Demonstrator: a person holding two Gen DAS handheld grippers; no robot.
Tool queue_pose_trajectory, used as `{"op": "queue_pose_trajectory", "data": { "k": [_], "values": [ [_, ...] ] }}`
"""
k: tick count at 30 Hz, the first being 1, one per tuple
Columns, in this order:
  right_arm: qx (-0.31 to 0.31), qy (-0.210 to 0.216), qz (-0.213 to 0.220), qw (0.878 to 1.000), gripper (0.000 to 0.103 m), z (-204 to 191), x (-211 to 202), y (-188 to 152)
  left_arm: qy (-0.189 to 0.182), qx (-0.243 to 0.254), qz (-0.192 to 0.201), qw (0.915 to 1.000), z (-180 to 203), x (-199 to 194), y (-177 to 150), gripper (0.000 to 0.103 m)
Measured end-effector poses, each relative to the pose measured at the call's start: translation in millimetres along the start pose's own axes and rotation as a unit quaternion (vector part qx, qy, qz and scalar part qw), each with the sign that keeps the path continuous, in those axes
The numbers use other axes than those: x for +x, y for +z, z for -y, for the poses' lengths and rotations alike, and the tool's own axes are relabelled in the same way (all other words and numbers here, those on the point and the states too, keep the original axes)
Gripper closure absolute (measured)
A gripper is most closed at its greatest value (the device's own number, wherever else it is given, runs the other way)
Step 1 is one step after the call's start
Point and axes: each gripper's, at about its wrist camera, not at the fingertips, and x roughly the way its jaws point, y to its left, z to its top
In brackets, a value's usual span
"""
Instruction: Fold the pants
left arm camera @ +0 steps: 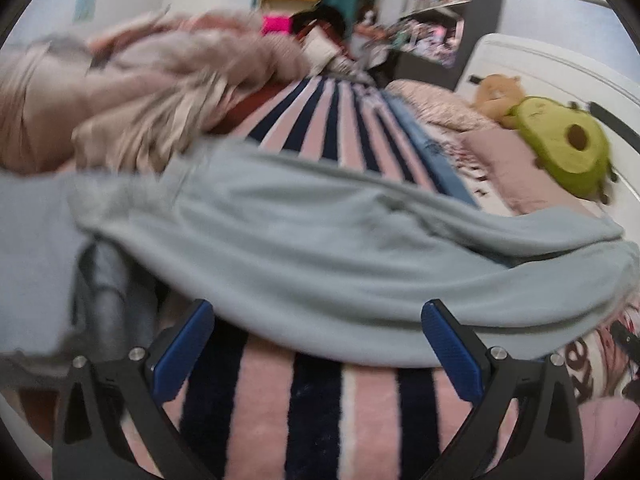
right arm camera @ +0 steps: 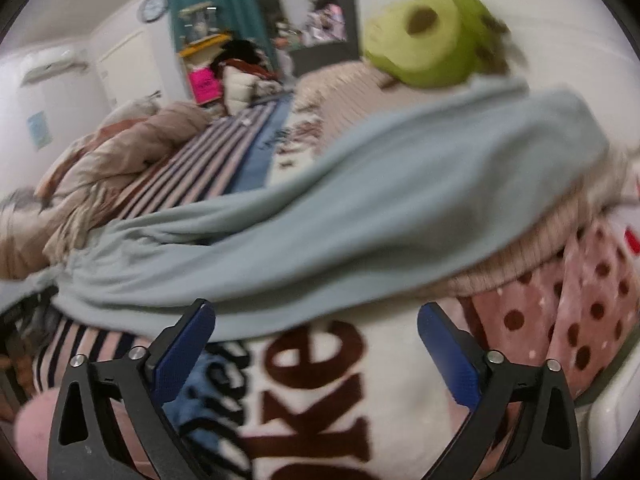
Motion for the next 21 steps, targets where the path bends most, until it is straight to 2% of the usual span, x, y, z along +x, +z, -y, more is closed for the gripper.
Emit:
{"op": "queue_pose_trajectory", "data": {
  "k": [3, 5, 8, 11, 12, 13, 15, 16, 17, 19, 20, 21],
  "values": [
    [0.045, 0.001, -0.025, 0.999, 0.012, 26.9, 20.4, -2.7, -0.003, -0.016, -0.024, 0.9996, -4.8, 21.1, -4.6, 0.001],
    [0.061, 0.007, -0.033, 0.998, 0.012, 36.9, 30.0, -7.5, -0.007, -0.022, -0.035, 0.9991, -6.7, 30.8, -7.7, 0.002],
    [0.069, 0.013, -0.018, 0.997, 0.013, 44.0, 37.4, -8.1, 0.001, -0.042, -0.046, 0.9981, -12.1, 42.6, -11.4, 0.018],
    [0.073, 0.018, -0.007, 0.997, 0.03, 45.3, 42.0, -4.3, -0.005, -0.054, -0.038, 0.9978, -16.4, 43.1, -14.1, 0.021],
    [0.075, 0.025, -0.007, 0.997, 0.034, 45.8, 44.0, -3.4, -0.006, -0.055, -0.035, 0.9978, -17.4, 42.2, -13.7, 0.026],
    [0.077, 0.031, -0.008, 0.997, 0.036, 44.6, 46.9, -0.9, -0.006, -0.056, -0.033, 0.9979, -17.7, 41.8, -13.2, 0.037],
    [0.08, 0.049, -0.008, 0.996, 0.056, 43.0, 49.7, 0.9, -0.01, -0.059, -0.03, 0.9977, -18.6, 42.7, -10.8, 0.052],
    [0.082, 0.055, -0.01, 0.995, 0.062, 41.2, 52.1, 0.9, -0.014, -0.061, -0.03, 0.9976, -19.0, 44.0, -9.6, 0.059],
    [0.086, 0.063, -0.015, 0.994, 0.067, 38.7, 55.8, 1.1, -0.02, -0.062, -0.03, 0.9974, -19.0, 45.3, -8.6, 0.062],
    [0.088, 0.081, -0.027, 0.992, 0.067, 32.8, 63.8, 0.3, -0.025, -0.061, -0.026, 0.9975, -17.5, 48.3, -6.8, 0.081],
    [0.081, 0.08, -0.029, 0.993, 0.071, 29.1, 65.8, -0.6, -0.025, -0.062, -0.024, 0.9975, -16.4, 49.4, -6.3, 0.086],
    [0.069, 0.073, -0.029, 0.995, 0.08, 24.9, 67.8, 0.0, -0.028, -0.061, -0.022, 0.9975, -14.3, 48.8, -6.2, 0.093]
  ]
}}
